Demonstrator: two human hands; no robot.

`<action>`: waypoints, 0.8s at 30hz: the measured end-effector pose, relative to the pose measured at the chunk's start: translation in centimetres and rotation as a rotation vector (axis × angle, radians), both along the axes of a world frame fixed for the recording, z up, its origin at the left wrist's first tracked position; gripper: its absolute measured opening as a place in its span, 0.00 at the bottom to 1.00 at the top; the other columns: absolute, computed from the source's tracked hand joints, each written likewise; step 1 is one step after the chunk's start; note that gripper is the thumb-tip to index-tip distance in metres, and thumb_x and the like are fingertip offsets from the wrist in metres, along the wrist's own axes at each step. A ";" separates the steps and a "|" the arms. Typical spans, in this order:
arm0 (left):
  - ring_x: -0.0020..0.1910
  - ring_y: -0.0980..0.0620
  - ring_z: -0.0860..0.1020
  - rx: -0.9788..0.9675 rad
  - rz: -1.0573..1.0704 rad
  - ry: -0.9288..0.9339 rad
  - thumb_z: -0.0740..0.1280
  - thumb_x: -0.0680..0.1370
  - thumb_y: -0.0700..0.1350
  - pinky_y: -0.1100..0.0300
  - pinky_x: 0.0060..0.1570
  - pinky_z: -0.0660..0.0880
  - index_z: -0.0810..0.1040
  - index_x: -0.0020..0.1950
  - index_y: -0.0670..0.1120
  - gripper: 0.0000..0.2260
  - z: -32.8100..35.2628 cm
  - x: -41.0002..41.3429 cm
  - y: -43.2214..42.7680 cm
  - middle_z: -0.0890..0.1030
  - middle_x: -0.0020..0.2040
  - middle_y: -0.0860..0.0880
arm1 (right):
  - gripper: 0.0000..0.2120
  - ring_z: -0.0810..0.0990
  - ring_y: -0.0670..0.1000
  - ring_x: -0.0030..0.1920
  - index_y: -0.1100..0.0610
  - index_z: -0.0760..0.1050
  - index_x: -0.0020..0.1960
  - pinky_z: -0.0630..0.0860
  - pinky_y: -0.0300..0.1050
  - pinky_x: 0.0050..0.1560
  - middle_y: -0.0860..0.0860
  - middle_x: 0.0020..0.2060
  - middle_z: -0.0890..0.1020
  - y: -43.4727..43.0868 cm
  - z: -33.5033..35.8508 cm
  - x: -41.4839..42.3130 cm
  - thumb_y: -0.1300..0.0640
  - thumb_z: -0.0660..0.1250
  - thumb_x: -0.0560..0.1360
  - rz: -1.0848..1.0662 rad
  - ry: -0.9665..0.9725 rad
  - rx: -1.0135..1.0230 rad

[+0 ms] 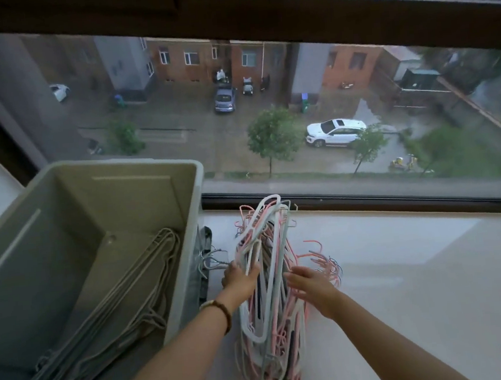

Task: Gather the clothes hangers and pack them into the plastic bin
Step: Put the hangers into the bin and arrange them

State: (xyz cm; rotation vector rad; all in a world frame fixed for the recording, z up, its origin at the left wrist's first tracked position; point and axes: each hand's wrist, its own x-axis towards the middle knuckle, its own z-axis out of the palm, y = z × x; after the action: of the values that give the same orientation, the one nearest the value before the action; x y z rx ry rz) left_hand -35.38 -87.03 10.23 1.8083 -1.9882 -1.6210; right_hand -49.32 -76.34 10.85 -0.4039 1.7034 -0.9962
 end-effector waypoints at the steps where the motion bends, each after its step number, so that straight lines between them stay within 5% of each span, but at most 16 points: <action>1: 0.75 0.42 0.58 0.031 0.023 -0.040 0.57 0.78 0.60 0.50 0.72 0.59 0.47 0.76 0.41 0.36 -0.9 0.1 0.1 0.55 0.77 0.42 | 0.25 0.75 0.59 0.61 0.66 0.65 0.70 0.73 0.51 0.64 0.62 0.63 0.74 -0.1 -0.7 0.0 0.58 0.67 0.76 0.008 0.008 0.011; 5: 0.76 0.42 0.53 0.235 0.117 -0.025 0.54 0.79 0.60 0.51 0.72 0.56 0.40 0.76 0.39 0.37 -3.3 0.3 0.2 0.48 0.78 0.42 | 0.25 0.75 0.61 0.63 0.68 0.65 0.70 0.74 0.51 0.62 0.63 0.64 0.74 -0.8 -3.1 0.6 0.59 0.66 0.77 0.005 0.019 0.042; 9: 0.74 0.43 0.59 0.179 0.211 0.050 0.55 0.81 0.55 0.51 0.71 0.60 0.49 0.77 0.41 0.30 -4.5 0.1 0.4 0.56 0.77 0.43 | 0.29 0.75 0.54 0.58 0.65 0.60 0.73 0.74 0.43 0.55 0.60 0.66 0.72 -1.2 -4.3 0.9 0.58 0.66 0.77 0.013 0.037 0.035; 13: 0.59 0.46 0.75 0.089 0.259 0.148 0.59 0.80 0.45 0.59 0.57 0.71 0.64 0.71 0.42 0.19 -4.2 -0.4 0.8 0.74 0.65 0.44 | 0.18 0.77 0.52 0.48 0.66 0.71 0.64 0.76 0.37 0.43 0.57 0.53 0.79 -1.7 -4.4 1.0 0.61 0.65 0.77 0.048 0.097 0.033; 16: 0.57 0.49 0.76 0.126 0.286 0.217 0.62 0.79 0.42 0.61 0.53 0.71 0.68 0.68 0.42 0.17 -3.4 -1.0 1.1 0.76 0.63 0.45 | 0.15 0.80 0.54 0.47 0.64 0.69 0.63 0.78 0.41 0.42 0.56 0.50 0.80 -1.7 -4.5 1.3 0.62 0.64 0.77 -0.072 0.105 -0.026; 20: 0.47 0.47 0.81 0.308 0.406 0.377 0.67 0.76 0.44 0.54 0.48 0.79 0.73 0.64 0.39 0.17 -2.7 -1.5 2.0 0.82 0.52 0.44 | 0.11 0.76 0.48 0.27 0.61 0.66 0.58 0.75 0.37 0.24 0.54 0.33 0.77 -1.0 -3.5 1.9 0.59 0.62 0.79 -0.173 0.108 -0.097; 24: 0.46 0.45 0.82 0.374 0.375 0.502 0.66 0.77 0.49 0.52 0.47 0.81 0.74 0.63 0.43 0.17 -1.1 -2.2 2.5 0.83 0.51 0.43 | 0.15 0.70 0.44 0.21 0.63 0.69 0.58 0.70 0.38 0.23 0.51 0.27 0.73 0.2 -2.4 1.6 0.53 0.63 0.78 -0.217 0.134 -0.168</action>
State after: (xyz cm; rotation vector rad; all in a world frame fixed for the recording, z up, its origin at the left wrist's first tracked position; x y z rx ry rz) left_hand -37.55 -84.53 9.15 1.5203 -1.1261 -2.1289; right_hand -47.68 -76.15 8.45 -0.4080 1.8183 -1.3012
